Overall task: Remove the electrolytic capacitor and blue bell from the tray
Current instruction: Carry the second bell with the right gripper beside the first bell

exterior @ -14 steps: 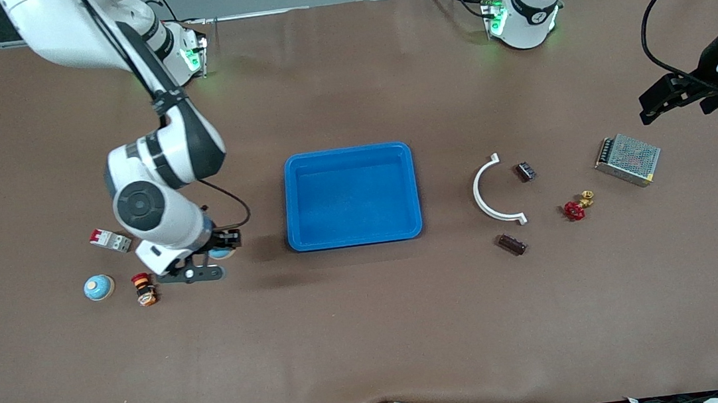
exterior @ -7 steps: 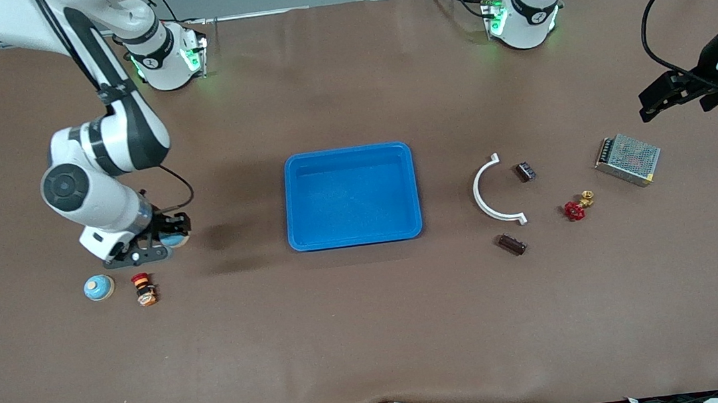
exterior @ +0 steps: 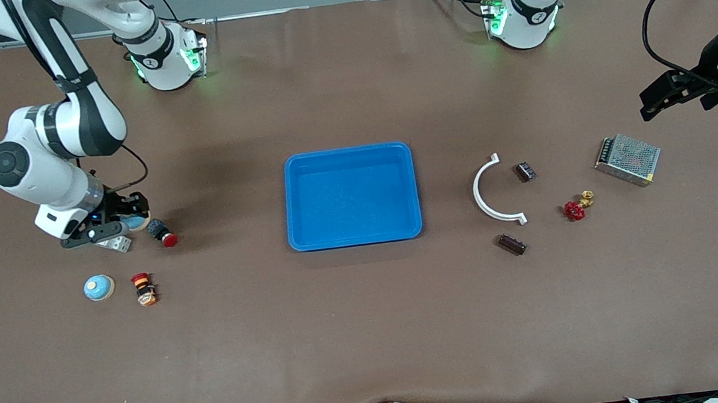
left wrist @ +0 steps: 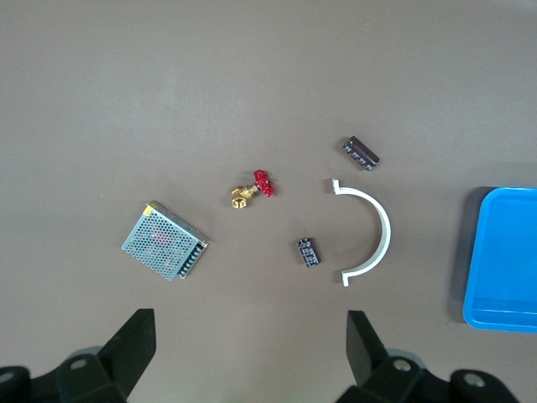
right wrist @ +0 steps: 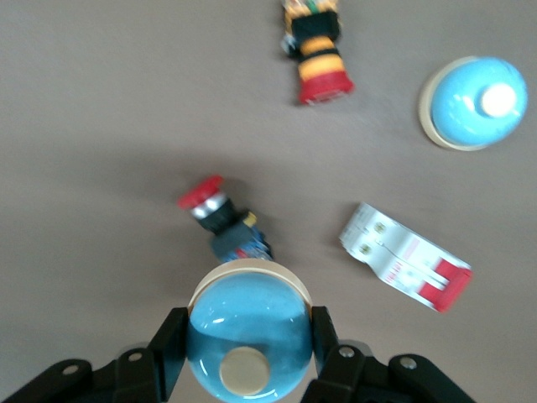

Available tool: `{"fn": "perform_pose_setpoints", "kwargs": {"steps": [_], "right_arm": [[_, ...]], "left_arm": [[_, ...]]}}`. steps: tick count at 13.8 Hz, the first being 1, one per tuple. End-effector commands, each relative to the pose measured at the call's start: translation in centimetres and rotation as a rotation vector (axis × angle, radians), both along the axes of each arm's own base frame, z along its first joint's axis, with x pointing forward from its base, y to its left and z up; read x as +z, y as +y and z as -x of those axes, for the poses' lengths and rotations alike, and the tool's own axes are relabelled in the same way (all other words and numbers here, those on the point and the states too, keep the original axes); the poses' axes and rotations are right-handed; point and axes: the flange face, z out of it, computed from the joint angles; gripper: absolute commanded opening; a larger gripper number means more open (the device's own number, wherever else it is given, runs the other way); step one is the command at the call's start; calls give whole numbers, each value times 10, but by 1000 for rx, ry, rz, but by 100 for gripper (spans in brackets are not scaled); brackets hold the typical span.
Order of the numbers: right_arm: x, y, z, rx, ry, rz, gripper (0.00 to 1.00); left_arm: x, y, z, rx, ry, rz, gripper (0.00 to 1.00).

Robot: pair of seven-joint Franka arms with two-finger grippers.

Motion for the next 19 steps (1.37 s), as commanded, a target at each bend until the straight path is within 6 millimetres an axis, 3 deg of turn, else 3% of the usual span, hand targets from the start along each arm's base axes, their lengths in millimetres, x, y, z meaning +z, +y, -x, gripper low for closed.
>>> {"fn": "perform_pose_setpoints", "kwargs": {"steps": [1, 4, 9, 13, 16, 19], "right_arm": [[-6, -30, 27, 37, -21, -4, 0], [-29, -42, 51, 42, -50, -2, 0], [-46, -41, 67, 39, -82, 2, 0], [-52, -42, 70, 45, -91, 3, 0], [-56, -61, 74, 62, -89, 4, 0], [-64, -67, 75, 73, -94, 6, 0]], "left_arm": [[7, 1, 6, -12, 3, 18, 100], [9, -3, 7, -20, -2, 17, 100], [14, -1, 10, -43, -9, 19, 100], [14, 7, 10, -48, -7, 17, 100], [15, 14, 9, -35, -9, 16, 100], [29, 24, 10, -15, -25, 2, 100]]}}
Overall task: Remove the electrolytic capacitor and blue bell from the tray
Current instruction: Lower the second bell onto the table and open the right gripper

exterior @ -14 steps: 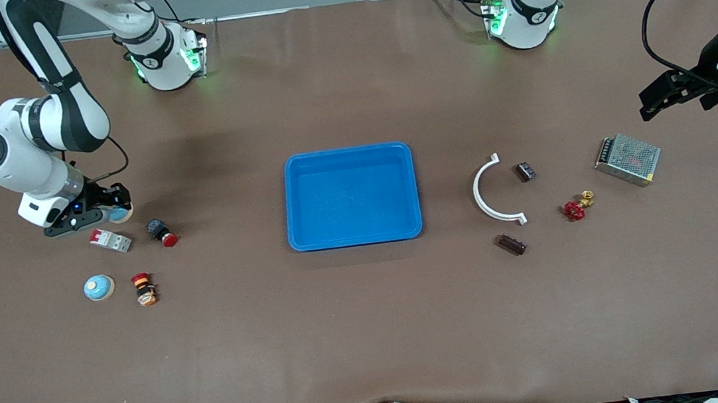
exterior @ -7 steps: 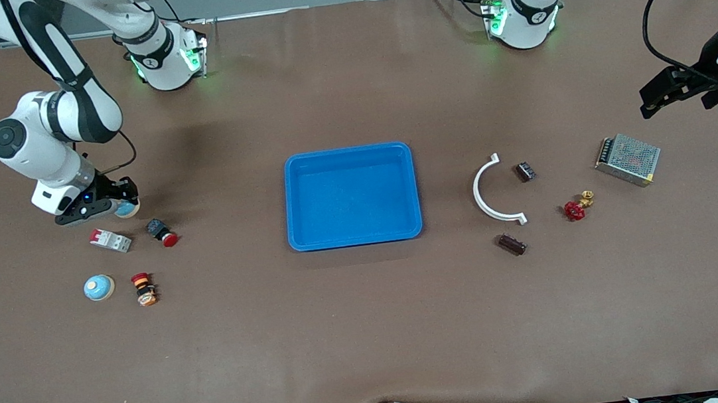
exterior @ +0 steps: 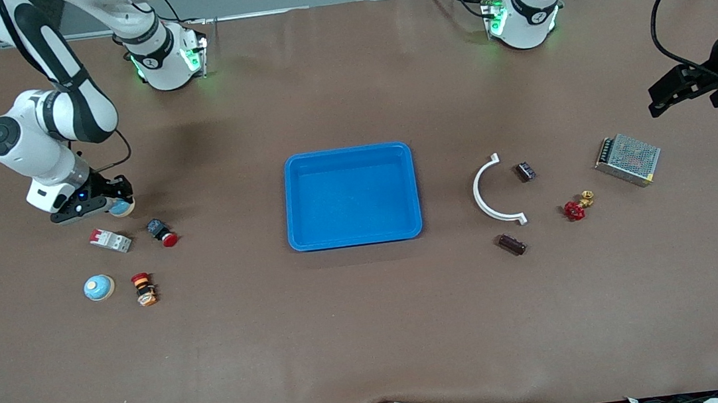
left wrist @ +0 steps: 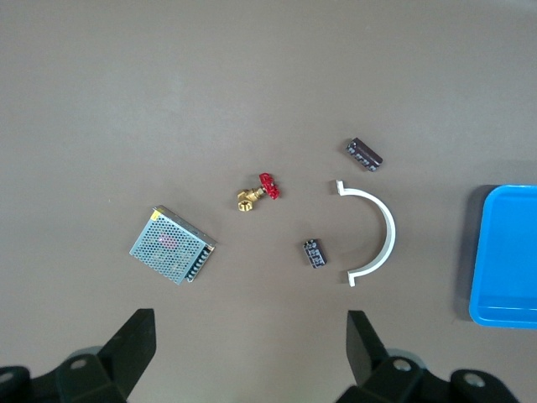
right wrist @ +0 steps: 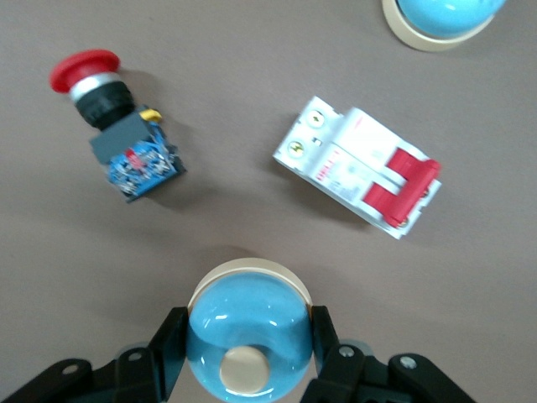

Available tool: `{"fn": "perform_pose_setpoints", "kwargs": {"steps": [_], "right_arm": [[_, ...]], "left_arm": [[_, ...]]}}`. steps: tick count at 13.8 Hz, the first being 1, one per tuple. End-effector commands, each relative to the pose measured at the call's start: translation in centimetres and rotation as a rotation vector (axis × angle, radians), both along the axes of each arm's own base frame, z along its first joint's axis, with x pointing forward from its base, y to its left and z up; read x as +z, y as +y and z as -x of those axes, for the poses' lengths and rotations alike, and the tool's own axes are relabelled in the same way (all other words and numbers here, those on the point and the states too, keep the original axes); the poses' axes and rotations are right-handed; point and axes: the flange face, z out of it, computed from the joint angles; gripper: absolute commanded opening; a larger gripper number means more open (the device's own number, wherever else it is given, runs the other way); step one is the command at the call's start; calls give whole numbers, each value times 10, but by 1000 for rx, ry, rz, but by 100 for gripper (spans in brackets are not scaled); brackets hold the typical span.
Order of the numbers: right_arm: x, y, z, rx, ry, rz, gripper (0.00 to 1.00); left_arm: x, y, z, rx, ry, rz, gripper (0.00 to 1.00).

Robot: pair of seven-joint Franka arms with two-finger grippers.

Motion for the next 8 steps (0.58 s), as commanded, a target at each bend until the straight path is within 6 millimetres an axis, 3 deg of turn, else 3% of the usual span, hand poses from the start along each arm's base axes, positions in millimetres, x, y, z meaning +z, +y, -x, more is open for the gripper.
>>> {"fn": "perform_pose_setpoints", "kwargs": {"steps": [1, 8], "right_arm": [[-10, -5, 7, 13, -11, 3, 0], [-32, -5, 8, 13, -24, 4, 0]], "left_arm": [[19, 15, 9, 8, -10, 1, 100], [14, 13, 16, 14, 56, 13, 100]]}}
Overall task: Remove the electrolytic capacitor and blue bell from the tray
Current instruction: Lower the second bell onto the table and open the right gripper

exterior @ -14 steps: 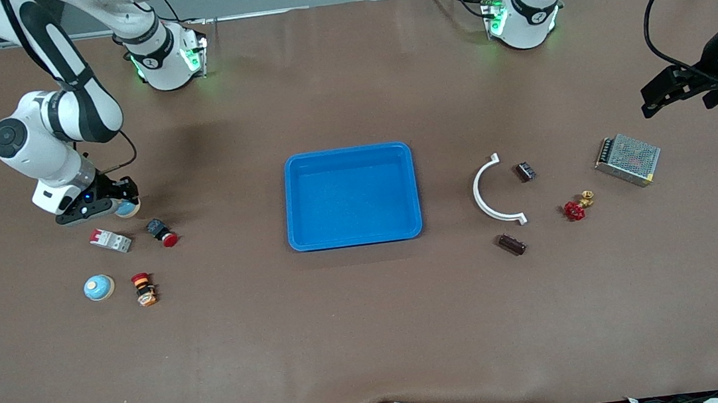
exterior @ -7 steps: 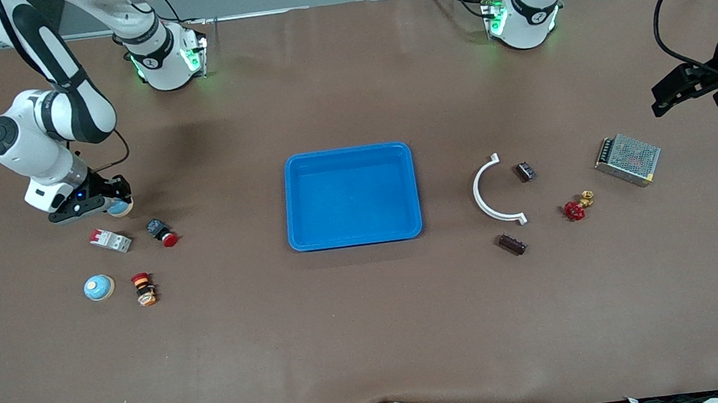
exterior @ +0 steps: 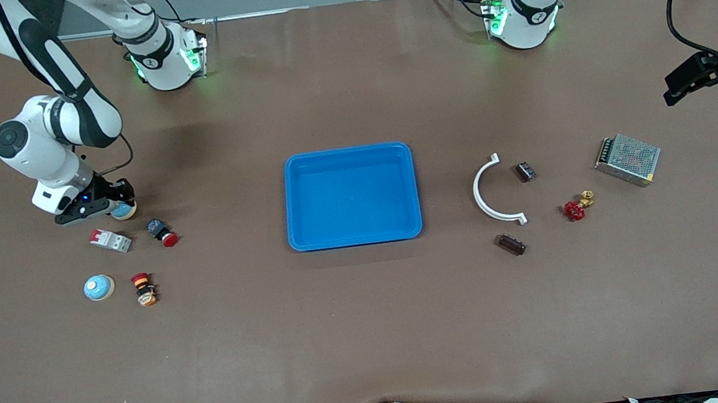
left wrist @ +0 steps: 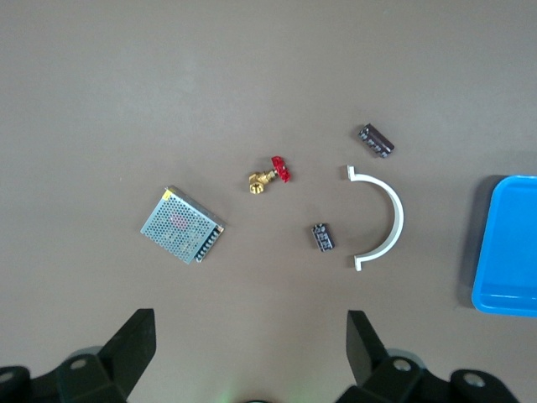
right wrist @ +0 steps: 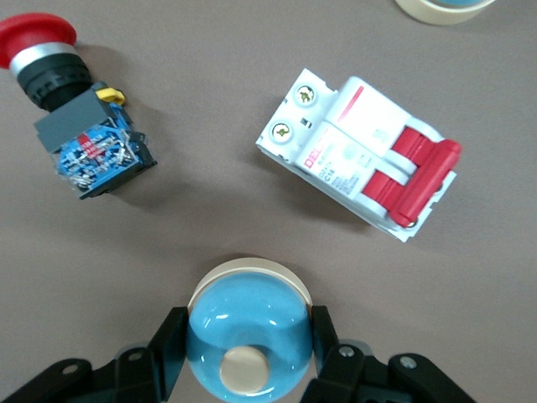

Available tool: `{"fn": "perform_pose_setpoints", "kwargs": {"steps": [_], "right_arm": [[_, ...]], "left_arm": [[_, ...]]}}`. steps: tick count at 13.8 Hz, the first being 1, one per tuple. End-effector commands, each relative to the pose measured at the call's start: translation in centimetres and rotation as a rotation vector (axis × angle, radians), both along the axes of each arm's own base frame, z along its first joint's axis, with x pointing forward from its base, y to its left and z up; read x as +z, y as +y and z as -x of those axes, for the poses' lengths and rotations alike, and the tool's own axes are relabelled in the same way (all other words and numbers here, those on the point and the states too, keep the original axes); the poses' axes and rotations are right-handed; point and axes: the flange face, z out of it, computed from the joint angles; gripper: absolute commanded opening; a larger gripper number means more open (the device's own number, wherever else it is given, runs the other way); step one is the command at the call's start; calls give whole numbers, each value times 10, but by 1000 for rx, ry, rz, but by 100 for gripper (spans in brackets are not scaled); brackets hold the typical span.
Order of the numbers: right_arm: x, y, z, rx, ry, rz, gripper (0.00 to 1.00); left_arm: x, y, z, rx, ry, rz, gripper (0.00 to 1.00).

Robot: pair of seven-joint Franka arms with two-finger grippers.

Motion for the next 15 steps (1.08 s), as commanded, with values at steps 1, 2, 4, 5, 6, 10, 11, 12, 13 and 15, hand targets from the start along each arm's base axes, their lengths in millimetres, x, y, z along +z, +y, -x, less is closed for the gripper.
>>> {"fn": "perform_pose_setpoints", "kwargs": {"steps": [1, 2, 4, 5, 6, 10, 11, 12, 13, 15], "right_arm": [[-3, -1, 4, 13, -8, 1, 0], [-5, -1, 5, 13, -3, 0, 0], [-8, -2, 5, 12, -3, -1, 0], [-11, -2, 6, 9, 3, -2, 0], [-12, -5, 6, 1, 3, -2, 33], [-9, -6, 7, -2, 7, -3, 100], [-4, -5, 5, -1, 4, -3, 100], [2, -4, 4, 1, 22, -6, 100], [14, -3, 0, 2, 42, -10, 100], [32, 2, -13, 6, 94, -20, 100]], "left_arm": [[7, -2, 8, -12, 7, 15, 100], [8, -2, 9, -11, 5, 15, 100], [9, -1, 9, -8, 4, 15, 100], [8, -2, 10, -8, 10, 15, 100], [8, -2, 10, -8, 8, 15, 100], [7, -8, 10, -19, 9, 18, 100], [7, -12, 10, -25, 9, 18, 100], [7, -13, 10, -28, 9, 18, 100], [6, -13, 10, -28, 9, 18, 100], [10, -11, 12, -28, -13, 18, 100]]}}
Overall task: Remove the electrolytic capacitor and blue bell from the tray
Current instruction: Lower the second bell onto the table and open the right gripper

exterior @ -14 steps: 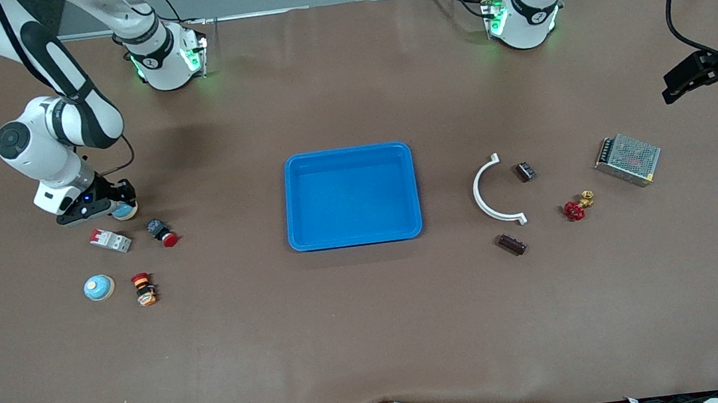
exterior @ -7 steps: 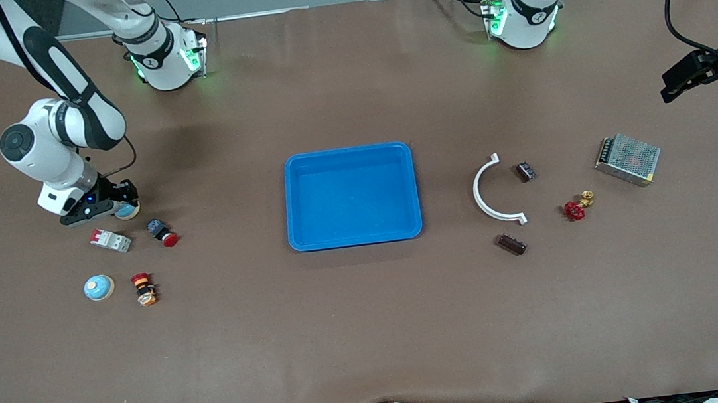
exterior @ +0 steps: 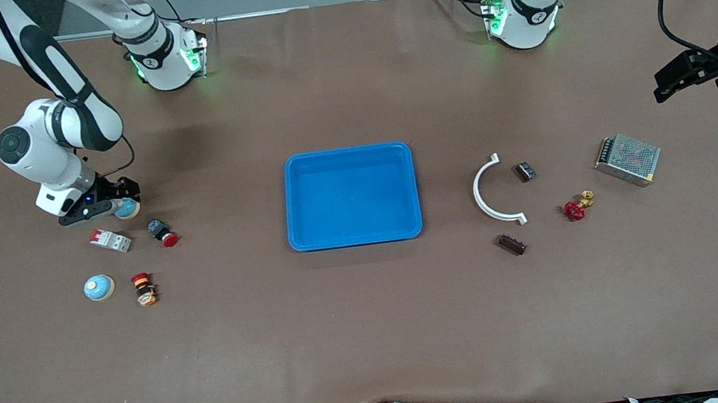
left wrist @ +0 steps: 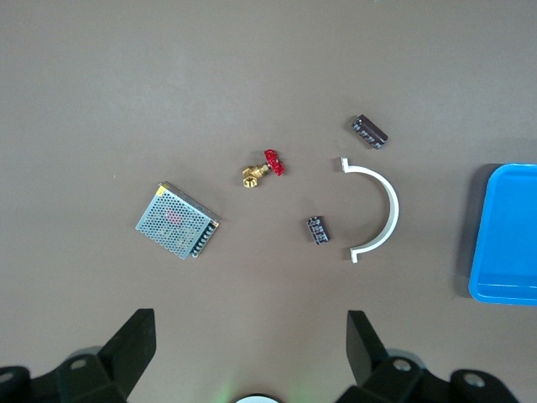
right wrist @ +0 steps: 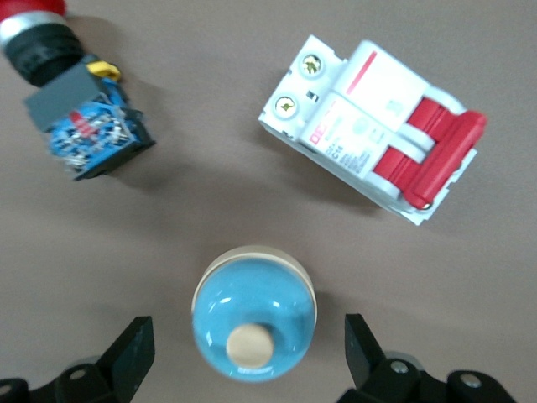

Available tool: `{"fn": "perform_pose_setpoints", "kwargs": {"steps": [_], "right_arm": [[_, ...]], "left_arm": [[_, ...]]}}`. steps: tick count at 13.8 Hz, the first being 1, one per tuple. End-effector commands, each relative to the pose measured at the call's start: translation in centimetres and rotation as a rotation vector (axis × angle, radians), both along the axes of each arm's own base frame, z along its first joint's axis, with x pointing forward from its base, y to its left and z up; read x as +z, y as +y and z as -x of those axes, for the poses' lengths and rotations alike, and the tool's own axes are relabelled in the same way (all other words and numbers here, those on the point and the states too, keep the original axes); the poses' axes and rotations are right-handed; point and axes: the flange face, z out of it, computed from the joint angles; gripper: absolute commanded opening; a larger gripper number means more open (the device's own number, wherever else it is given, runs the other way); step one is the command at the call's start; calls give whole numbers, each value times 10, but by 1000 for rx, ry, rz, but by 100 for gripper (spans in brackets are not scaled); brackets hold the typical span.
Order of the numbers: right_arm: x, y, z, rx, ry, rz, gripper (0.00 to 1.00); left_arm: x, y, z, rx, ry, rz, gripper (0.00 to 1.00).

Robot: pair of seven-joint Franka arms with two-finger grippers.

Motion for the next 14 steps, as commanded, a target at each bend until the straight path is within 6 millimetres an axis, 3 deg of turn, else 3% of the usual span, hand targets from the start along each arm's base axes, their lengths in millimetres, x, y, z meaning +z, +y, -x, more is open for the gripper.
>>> {"fn": "perform_pose_setpoints", "kwargs": {"steps": [1, 8, 12, 14], "right_arm": [[37, 4, -21, 13, 34, -6, 100], [148, -4, -132, -54, 43, 4, 100], [163, -24, -179, -73, -4, 9, 100], [182, -26, -194, -106, -45, 9, 100]], "left_arm": [[9, 0, 11, -7, -20, 19, 100], [11, -2, 24, -12, -48, 18, 100], [9, -7, 31, -21, -46, 17, 100], [9, -7, 34, -21, -57, 16, 100]]}}
